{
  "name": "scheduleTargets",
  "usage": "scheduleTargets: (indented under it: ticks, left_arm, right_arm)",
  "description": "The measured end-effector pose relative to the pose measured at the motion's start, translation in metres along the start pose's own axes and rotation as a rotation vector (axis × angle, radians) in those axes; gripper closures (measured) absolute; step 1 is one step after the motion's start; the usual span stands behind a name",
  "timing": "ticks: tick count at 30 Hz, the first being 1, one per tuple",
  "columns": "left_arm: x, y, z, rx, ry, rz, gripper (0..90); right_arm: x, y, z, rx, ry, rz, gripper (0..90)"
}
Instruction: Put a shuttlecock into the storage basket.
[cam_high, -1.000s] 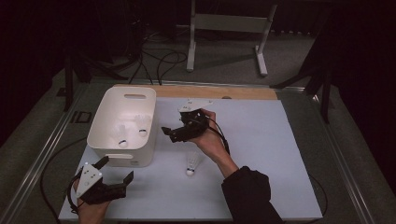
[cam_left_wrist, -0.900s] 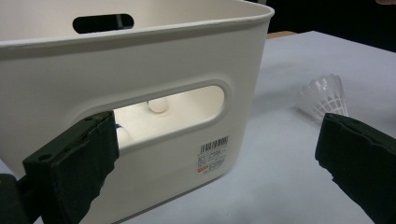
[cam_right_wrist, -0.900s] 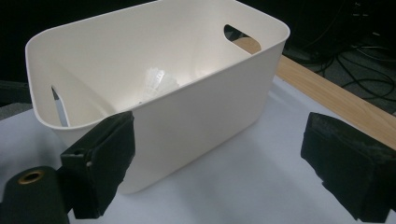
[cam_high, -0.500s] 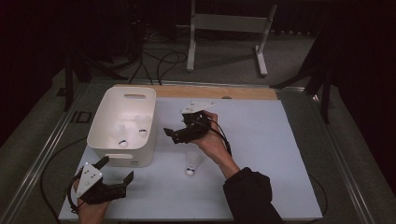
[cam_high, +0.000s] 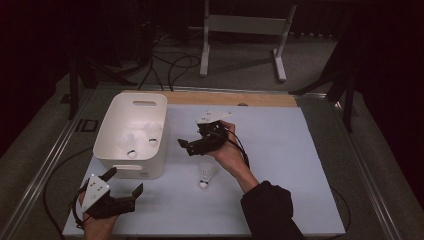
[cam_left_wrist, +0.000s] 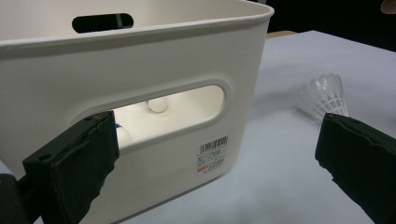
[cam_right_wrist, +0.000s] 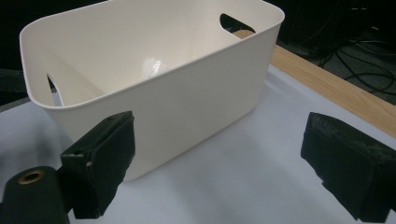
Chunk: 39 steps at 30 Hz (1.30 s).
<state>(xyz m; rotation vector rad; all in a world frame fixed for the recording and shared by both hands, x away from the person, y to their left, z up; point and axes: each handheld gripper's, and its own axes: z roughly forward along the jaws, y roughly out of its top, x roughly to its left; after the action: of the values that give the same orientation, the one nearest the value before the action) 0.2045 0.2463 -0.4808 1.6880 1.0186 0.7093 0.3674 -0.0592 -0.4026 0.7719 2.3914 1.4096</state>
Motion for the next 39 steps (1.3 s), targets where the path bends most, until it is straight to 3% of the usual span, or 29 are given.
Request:
scheduleTargets:
  ticks: [20, 39]
  left_arm:
    - [0.0, 0.0, 0.0, -0.004, 0.001, -0.003, 0.2]
    - [0.0, 0.0, 0.0, -0.003, 0.001, -0.002, 0.2]
  right_arm:
    - [-0.003, -0.011, 0.0, 0.037, 0.008, -0.001, 9.9]
    - [-0.011, -0.034, -0.003, 0.09, -0.007, 0.018, 9.9]
